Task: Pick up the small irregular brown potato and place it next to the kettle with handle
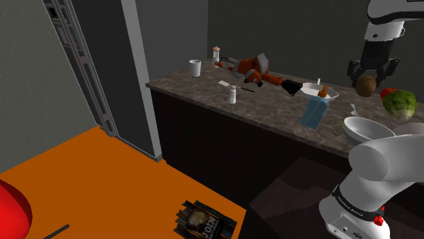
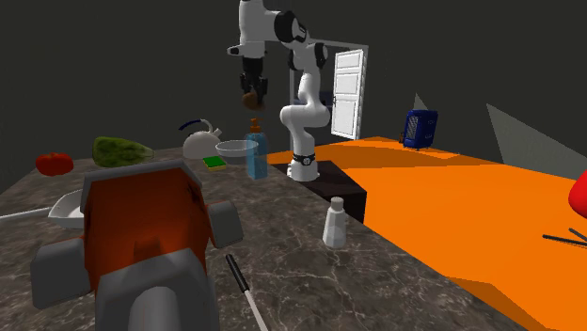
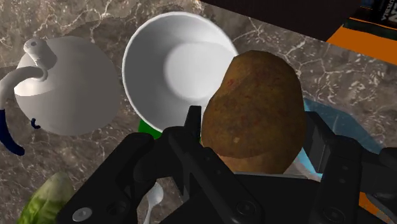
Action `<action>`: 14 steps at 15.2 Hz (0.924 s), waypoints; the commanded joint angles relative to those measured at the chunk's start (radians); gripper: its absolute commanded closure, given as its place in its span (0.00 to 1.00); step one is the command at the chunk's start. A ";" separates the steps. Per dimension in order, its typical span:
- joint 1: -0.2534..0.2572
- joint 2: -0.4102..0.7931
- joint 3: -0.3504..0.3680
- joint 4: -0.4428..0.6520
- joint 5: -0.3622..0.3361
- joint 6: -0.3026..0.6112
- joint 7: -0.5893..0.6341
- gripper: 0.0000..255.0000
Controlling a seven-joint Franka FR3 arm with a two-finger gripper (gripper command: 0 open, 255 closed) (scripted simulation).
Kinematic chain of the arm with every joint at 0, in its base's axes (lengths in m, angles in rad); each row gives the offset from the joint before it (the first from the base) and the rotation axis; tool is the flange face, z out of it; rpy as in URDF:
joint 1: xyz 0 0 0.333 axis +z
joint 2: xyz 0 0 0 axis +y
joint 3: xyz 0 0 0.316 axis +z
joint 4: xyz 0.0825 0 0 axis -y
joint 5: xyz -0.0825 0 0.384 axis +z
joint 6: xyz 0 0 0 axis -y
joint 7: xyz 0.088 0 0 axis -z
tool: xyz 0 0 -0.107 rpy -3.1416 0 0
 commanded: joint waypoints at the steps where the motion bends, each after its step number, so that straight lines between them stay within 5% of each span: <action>1: -0.021 -0.056 -0.023 -0.035 -0.032 -0.013 -0.035 1.00; 14: -0.161 -0.297 -0.217 -0.084 -0.275 -0.114 -0.319 1.00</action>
